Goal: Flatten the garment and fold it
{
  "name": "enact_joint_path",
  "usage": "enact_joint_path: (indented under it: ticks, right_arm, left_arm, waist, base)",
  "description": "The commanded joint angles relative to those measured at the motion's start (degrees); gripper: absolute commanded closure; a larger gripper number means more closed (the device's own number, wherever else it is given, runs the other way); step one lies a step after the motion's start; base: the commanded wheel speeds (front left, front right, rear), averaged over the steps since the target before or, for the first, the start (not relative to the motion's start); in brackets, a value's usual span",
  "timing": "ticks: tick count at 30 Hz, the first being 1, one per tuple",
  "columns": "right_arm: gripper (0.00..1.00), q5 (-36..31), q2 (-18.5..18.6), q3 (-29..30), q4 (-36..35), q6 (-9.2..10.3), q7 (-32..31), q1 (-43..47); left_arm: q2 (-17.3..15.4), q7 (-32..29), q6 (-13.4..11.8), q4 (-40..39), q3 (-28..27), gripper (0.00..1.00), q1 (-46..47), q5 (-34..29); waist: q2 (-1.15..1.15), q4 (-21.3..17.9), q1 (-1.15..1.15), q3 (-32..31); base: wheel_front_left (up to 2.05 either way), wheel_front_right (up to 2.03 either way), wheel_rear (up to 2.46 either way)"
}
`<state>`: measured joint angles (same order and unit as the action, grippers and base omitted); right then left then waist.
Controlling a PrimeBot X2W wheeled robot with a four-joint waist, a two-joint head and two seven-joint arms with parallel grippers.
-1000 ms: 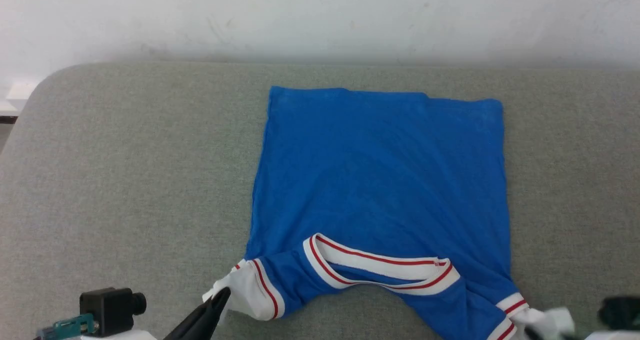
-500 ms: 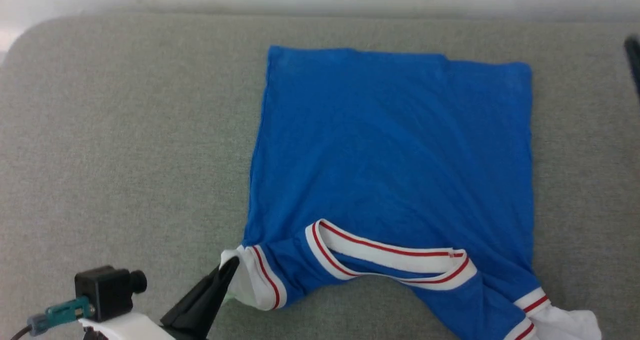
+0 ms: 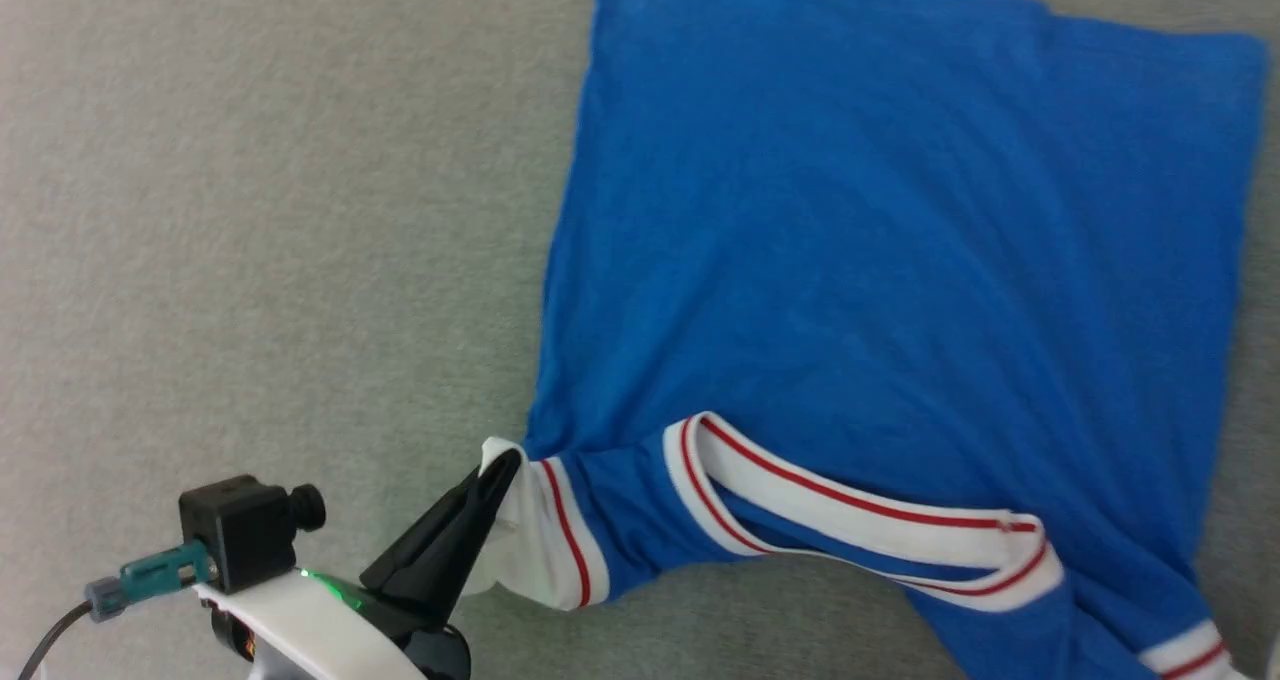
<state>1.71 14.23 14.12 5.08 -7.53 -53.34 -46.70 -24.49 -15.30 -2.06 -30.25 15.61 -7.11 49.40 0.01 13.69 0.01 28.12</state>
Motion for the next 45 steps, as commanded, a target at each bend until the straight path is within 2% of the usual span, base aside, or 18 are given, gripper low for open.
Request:
enact_joint_path:
  ticks: [1,12,13,14,15,18,23,27,31,35,39,42,45]
  right_arm:
    - [0.00,-0.86,-1.04,0.91,0.70,0.04,-1.55,0.12]
    - [0.00,-8.06,-6.42,8.54,0.24,0.04,-6.64,5.30]
    - [0.10,-8.37,-6.85,8.86,-0.14,0.04,-6.79,5.45]
    - [0.53,-8.70,-7.23,9.31,-0.60,0.04,-6.66,5.50]
    - [1.00,-8.94,-7.48,9.30,-0.96,0.04,-6.29,5.51]
    - [1.00,-8.99,-7.91,8.52,-1.62,0.04,-4.52,5.28]
    - [1.00,-3.85,-7.31,3.62,-3.10,0.04,1.76,4.74]
    - [1.00,0.66,-6.63,1.12,-5.66,0.04,2.62,5.56]
    - [1.00,6.15,-5.39,1.20,-12.06,0.04,1.77,9.86]
    - [1.00,10.43,-5.22,4.57,-20.85,0.04,-0.54,18.56]
    - [1.00,14.45,-8.02,11.98,-28.96,0.04,-2.57,30.81]
    - [1.00,18.01,-10.34,16.76,-32.50,0.04,-3.54,42.58]
    - [1.00,20.42,-11.22,19.45,-33.02,0.04,-2.52,53.83]
  left_arm:
    - [0.36,0.32,0.40,0.42,0.12,1.00,1.01,-0.18]
    - [0.74,0.80,0.78,1.39,0.47,1.00,2.11,-0.24]
    - [0.70,0.80,0.74,1.44,0.41,1.00,2.19,-0.25]
    - [0.67,0.79,0.71,1.49,0.37,1.00,2.29,-0.29]
    - [0.66,0.79,0.67,1.54,0.35,1.00,2.41,-0.34]
    - [0.66,0.80,0.66,1.56,0.44,1.00,2.66,-0.44]
    - [0.15,0.72,-0.01,1.59,0.15,1.00,2.45,-1.17]
    - [-0.41,0.52,-0.75,1.26,-0.32,1.00,1.71,-1.59]
    - [-1.05,0.03,-1.89,0.36,-0.78,1.00,0.16,-1.87]
    - [-1.65,-0.50,-3.18,-0.87,-1.26,1.00,-1.84,-2.02]
    - [-2.27,-0.82,-4.06,-2.12,-1.76,1.00,-3.56,-2.13]
    - [-2.58,-1.02,-4.47,-2.79,-1.95,1.00,-4.42,-2.14]
    - [-2.99,-1.34,-4.80,-3.23,-2.08,1.00,-5.13,-2.19]
  waist:
    - [-0.01,3.73,-0.01,3.44]
    - [-0.01,5.26,-0.01,5.27]
    - [-0.01,5.15,-0.01,5.30]
    - [-0.01,5.00,-0.01,5.30]
    - [-0.01,4.82,-0.01,5.24]
    - [-0.01,3.92,-0.01,4.83]
    - [-0.01,1.39,-0.01,1.41]
    - [-0.01,-0.26,-0.01,-1.48]
    - [-0.01,-2.57,-0.01,-5.40]
    - [-0.01,-4.93,-0.01,-8.17]
    - [-0.01,-6.93,-0.01,-9.54]
    - [-0.01,-8.08,-0.01,-10.08]
    - [-0.01,-8.88,-0.01,-10.58]
  base:
    - [0.00,0.00,0.00]
    - [0.00,0.00,0.00]
    - [0.00,0.00,0.00]
    - [0.00,0.00,0.00]
    - [0.00,0.00,0.00]
    - [0.00,0.00,0.00]
    - [0.00,0.00,0.00]
    - [0.00,0.00,0.00]
    - [0.00,0.00,0.00]
    - [0.00,0.00,0.00]
    - [0.00,0.00,0.00]
    - [0.00,0.00,0.00]
    - [0.00,0.00,0.00]
